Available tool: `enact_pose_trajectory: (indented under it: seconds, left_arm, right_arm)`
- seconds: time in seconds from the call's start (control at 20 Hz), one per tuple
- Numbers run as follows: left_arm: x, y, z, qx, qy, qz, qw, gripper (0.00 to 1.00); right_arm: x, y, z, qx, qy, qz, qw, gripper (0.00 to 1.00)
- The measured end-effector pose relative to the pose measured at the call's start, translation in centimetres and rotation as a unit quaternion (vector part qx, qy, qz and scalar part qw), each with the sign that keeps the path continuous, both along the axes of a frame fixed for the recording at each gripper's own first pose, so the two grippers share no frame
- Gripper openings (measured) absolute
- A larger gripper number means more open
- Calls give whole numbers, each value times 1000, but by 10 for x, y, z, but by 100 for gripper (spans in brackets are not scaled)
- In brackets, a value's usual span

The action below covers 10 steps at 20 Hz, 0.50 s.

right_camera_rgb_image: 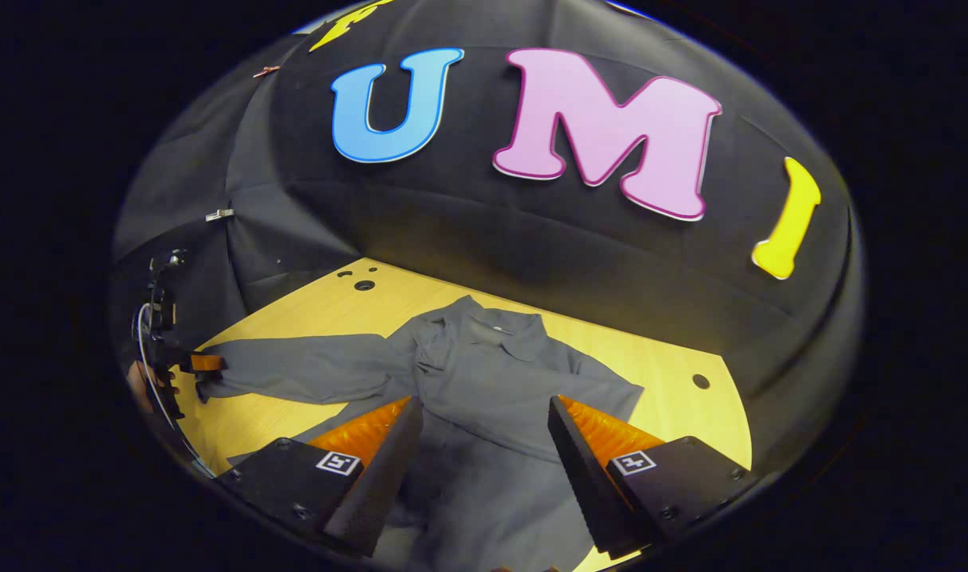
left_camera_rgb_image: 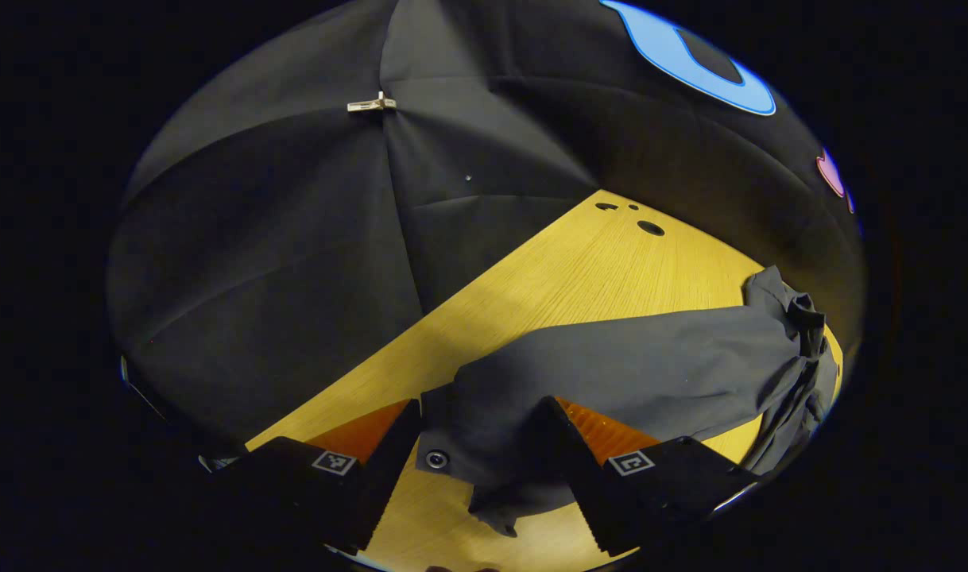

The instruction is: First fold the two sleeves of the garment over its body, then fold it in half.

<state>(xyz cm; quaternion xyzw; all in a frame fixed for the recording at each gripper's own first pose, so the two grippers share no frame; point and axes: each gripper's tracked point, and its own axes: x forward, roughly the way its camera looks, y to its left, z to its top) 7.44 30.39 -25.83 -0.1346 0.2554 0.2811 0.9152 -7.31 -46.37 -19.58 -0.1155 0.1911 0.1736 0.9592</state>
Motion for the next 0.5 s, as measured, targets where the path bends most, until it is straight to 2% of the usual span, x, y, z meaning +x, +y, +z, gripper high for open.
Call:
enact_pose_trajectory:
  seconds: [0.15, 0.35, 0.4, 0.45, 0.5]
  left_arm:
    - [6, -2, -6, -7, 9, -11, 1000, 97]
    - [15, -9, -7, 12, 25, -23, 999, 98]
    - [17, -12, -8, 12, 27, -29, 999, 91]
    - [21, -13, -7, 13, 27, -36, 999, 92]
    - [25, -19, -7, 15, 29, -46, 998, 84]
  right_arm:
    - [-26, -25, 4, 14, 6, -30, 999, 98]
    - [-46, -53, 4, 13, 10, -61, 998, 98]
    - [-47, -59, 4, 13, 10, -68, 998, 98]
    - [-48, -66, 4, 12, 11, -75, 997, 98]
    - [-48, -70, 4, 17, 14, -82, 996, 98]
